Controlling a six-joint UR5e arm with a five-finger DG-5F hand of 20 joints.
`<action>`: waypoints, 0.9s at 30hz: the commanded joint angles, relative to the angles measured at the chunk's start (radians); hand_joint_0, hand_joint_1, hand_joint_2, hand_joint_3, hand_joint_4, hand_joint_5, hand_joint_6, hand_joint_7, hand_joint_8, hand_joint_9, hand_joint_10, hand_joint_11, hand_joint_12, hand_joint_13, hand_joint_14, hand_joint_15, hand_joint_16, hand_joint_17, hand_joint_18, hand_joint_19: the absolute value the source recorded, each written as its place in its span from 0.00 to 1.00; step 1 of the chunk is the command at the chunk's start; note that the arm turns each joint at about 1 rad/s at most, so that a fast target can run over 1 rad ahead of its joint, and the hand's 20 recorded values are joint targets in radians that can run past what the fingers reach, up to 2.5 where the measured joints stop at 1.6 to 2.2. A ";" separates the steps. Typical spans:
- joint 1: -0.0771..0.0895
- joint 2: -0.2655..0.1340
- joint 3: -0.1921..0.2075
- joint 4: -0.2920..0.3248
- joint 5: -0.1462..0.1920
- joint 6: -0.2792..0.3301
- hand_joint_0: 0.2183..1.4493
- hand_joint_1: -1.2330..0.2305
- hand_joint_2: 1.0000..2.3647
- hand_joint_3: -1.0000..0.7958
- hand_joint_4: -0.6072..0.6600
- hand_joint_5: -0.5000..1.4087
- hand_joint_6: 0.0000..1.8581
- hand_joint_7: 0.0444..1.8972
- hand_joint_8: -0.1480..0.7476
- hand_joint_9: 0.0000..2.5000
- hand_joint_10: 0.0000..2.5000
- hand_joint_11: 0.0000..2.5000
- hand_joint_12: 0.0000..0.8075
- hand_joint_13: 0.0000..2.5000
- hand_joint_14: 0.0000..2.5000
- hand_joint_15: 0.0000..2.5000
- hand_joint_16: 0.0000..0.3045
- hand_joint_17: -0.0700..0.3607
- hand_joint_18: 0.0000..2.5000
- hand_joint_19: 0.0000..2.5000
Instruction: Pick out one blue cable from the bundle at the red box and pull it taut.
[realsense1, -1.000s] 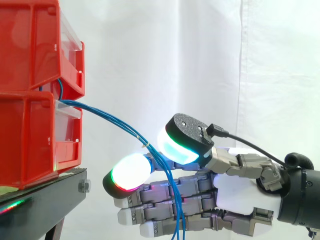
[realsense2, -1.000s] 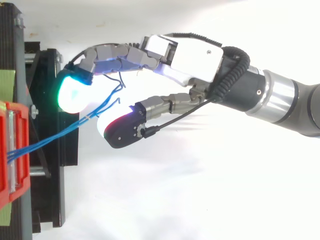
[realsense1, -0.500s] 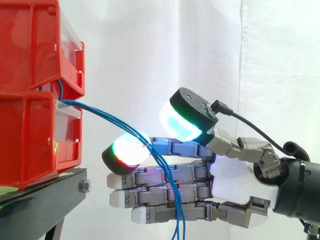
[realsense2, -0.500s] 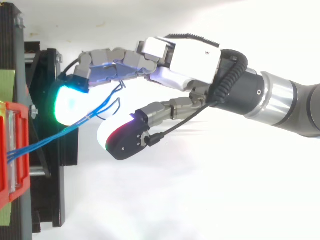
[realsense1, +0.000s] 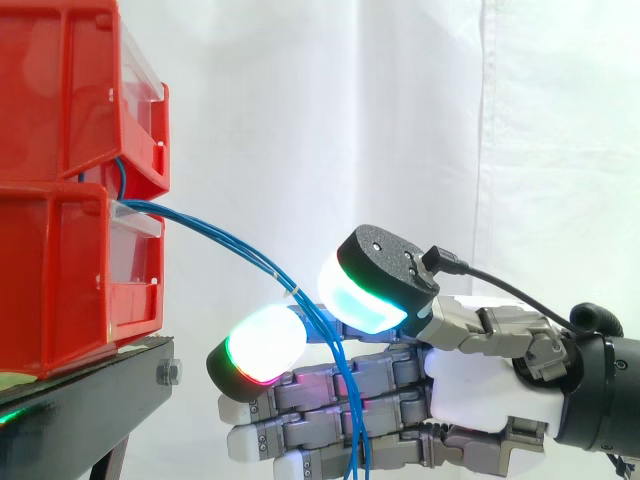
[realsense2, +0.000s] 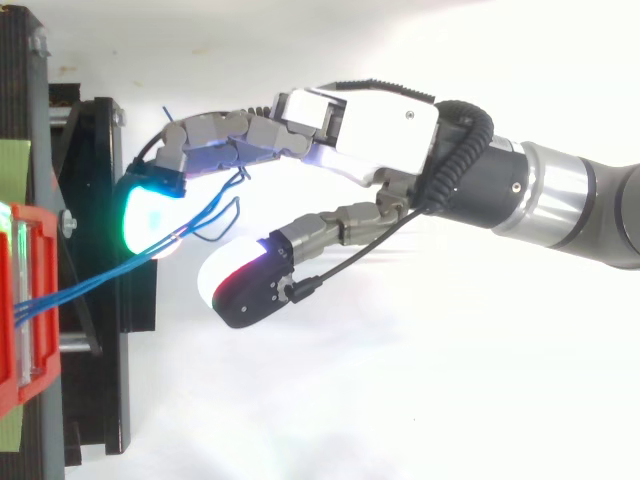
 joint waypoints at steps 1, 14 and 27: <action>-0.003 0.000 -0.001 -0.005 0.002 -0.010 0.26 0.42 0.00 0.28 0.58 0.19 0.27 0.64 0.41 0.23 0.00 0.12 0.34 0.20 0.00 0.11 0.11 0.34 0.14 0.21; -0.011 0.000 -0.001 -0.005 -0.002 -0.005 0.24 0.44 0.00 0.28 0.58 0.19 0.30 0.62 0.42 0.25 0.01 0.14 0.35 0.21 0.00 0.12 0.12 0.35 0.15 0.21; -0.020 0.000 0.005 -0.001 -0.004 0.024 0.24 0.43 0.00 0.28 0.57 0.19 0.30 0.63 0.42 0.25 0.00 0.14 0.35 0.21 0.00 0.12 0.12 0.35 0.15 0.21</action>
